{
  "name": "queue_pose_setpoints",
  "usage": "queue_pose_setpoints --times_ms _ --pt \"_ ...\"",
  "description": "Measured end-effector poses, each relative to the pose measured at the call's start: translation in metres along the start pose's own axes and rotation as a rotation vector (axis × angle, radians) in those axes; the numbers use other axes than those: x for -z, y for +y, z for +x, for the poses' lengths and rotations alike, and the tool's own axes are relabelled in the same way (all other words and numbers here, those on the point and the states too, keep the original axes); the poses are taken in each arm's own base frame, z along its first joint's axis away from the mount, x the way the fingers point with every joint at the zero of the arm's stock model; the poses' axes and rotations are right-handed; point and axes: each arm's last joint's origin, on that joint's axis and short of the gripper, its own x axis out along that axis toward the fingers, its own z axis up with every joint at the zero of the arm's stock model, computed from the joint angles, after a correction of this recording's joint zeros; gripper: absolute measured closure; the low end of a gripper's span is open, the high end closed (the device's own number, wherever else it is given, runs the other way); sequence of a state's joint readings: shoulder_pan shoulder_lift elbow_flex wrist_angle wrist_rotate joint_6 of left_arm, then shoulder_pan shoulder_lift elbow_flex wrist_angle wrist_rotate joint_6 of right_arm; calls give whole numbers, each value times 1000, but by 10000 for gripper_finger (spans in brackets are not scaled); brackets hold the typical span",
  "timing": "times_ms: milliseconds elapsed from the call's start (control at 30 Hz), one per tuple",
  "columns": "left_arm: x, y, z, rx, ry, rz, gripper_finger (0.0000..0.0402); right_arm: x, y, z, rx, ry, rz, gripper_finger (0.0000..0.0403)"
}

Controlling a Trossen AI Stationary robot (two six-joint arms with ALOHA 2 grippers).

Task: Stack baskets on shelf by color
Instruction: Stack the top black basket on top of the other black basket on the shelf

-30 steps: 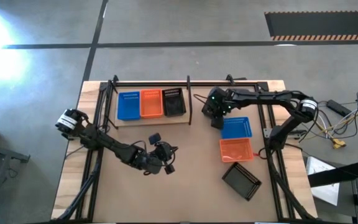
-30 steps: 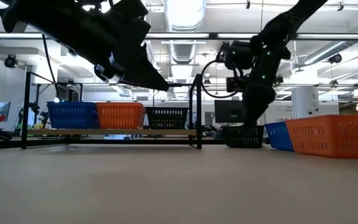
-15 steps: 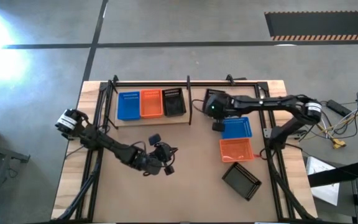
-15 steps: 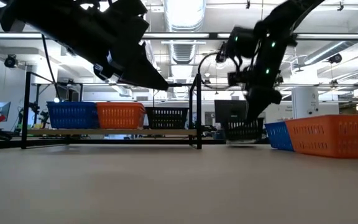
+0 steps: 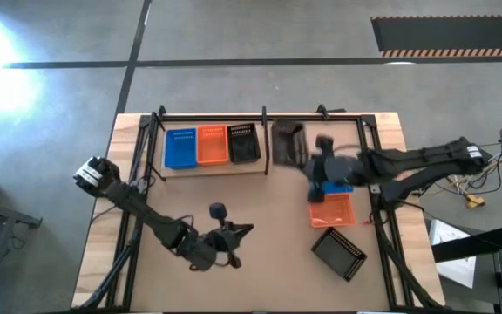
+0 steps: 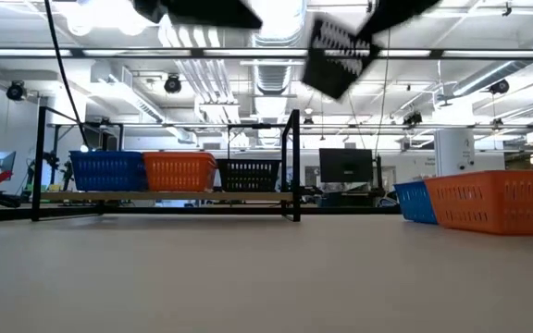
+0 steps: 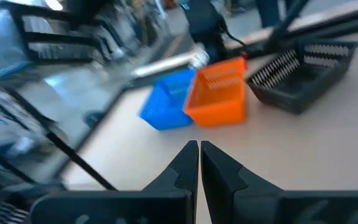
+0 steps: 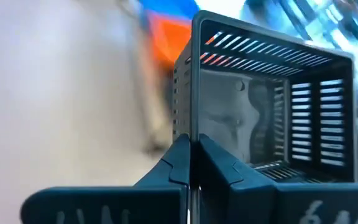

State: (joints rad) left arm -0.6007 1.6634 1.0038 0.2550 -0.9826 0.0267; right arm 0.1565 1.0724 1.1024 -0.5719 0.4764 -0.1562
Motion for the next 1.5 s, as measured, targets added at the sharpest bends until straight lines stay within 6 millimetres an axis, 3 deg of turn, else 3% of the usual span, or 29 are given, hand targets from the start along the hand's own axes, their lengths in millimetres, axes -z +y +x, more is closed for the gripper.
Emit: queue_pose_setpoints --times_ms 133,267,500,767,933,1133,1333,1500 --pt "-21 -8 -21 -131 -42 53 400 -22 41 -15 -259 -168 -46 393" --pt "-33 -14 -44 -295 -53 67 400 -29 84 -3 -493 -197 -95 394" --pt "-31 -22 -68 -391 -62 65 400 -11 142 67 -567 8 -15 394" --pt "-23 -24 -69 -376 -71 39 400 -4 181 139 -524 173 30 390" --pt "-22 -26 -69 -316 -86 -14 400 -11 186 166 -381 242 1 389" --pt "-21 -30 -72 -231 -94 -19 400 -18 183 173 -279 236 -54 368" --pt "-20 -31 -74 -221 -96 -17 400 -28 162 143 -280 170 -54 298" --pt "-15 -31 -73 -212 -98 -53 400 -3 140 109 -278 175 -12 262"
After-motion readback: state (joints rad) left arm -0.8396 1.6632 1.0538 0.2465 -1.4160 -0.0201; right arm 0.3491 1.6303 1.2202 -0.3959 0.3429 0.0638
